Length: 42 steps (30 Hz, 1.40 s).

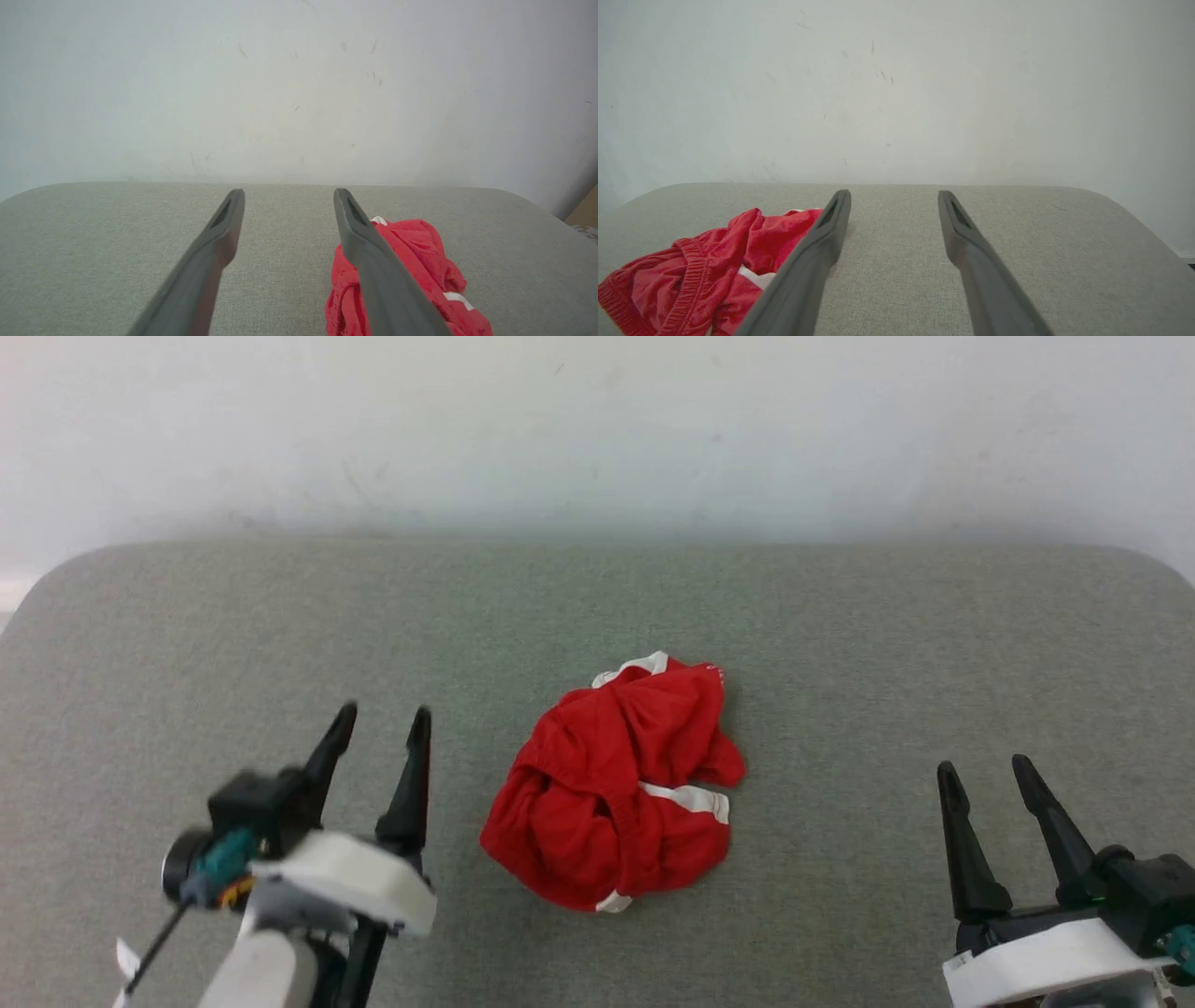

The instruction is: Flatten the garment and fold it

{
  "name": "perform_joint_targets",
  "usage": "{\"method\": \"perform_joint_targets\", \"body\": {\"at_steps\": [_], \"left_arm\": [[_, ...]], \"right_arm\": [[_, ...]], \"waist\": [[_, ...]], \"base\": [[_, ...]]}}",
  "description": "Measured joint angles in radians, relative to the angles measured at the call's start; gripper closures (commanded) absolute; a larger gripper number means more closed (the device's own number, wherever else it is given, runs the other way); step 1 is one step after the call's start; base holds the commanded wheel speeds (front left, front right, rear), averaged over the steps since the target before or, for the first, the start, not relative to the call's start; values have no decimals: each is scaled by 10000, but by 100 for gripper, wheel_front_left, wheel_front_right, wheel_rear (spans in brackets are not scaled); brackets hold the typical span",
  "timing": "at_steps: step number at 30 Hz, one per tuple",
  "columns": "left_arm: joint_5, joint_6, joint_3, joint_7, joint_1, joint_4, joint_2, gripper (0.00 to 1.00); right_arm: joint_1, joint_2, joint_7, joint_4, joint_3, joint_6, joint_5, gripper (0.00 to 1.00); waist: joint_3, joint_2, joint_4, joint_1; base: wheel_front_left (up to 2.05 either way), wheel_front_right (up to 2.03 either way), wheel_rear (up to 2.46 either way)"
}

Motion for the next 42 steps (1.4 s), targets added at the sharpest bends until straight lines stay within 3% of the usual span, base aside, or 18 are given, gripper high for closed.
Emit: {"method": "perform_joint_targets", "body": {"at_steps": [5,11,18,27,28,29,32,38,42], "left_arm": [[-98,-598,-650,1185,-1366,31,52,0],[-545,-1430,-1837,2224,-2201,456,-527,0],[-629,-1745,-3131,3534,-2173,1335,-683,0],[-775,-1816,-3728,4456,-1805,1871,-523,0],[-790,-1818,-3799,4573,-1805,1908,-510,15],[-790,-1818,-3858,4688,-1805,1942,-499,15],[-817,-1822,-3921,4750,-1805,1977,-491,100],[-811,-1839,-4006,4295,-1856,1866,-435,100],[-828,-1601,-3448,3574,-2030,1356,-424,100]], "right_arm": [[-153,2,88,-42,-6,0,-86,0],[-392,2,127,-40,105,0,-142,0],[-419,2,125,31,167,0,-121,0],[-419,2,73,163,173,0,-13,0],[-420,4,69,169,178,0,-2,0],[-420,4,69,176,182,0,6,0],[-420,2,67,217,199,0,27,0],[-422,4,13,332,196,0,46,0],[-422,2,-10,443,159,0,132,0]], "waist": [[302,0,292,1],[569,0,419,1],[625,0,148,0],[661,0,26,0],[660,0,32,0],[663,0,38,-1],[641,0,41,0],[595,2,31,-1],[533,2,63,0]], "base": [[0,0,0],[0,0,0],[0,0,0],[0,0,0],[0,0,0],[0,0,0],[0,0,0],[0,0,0],[0,0,0]]}}
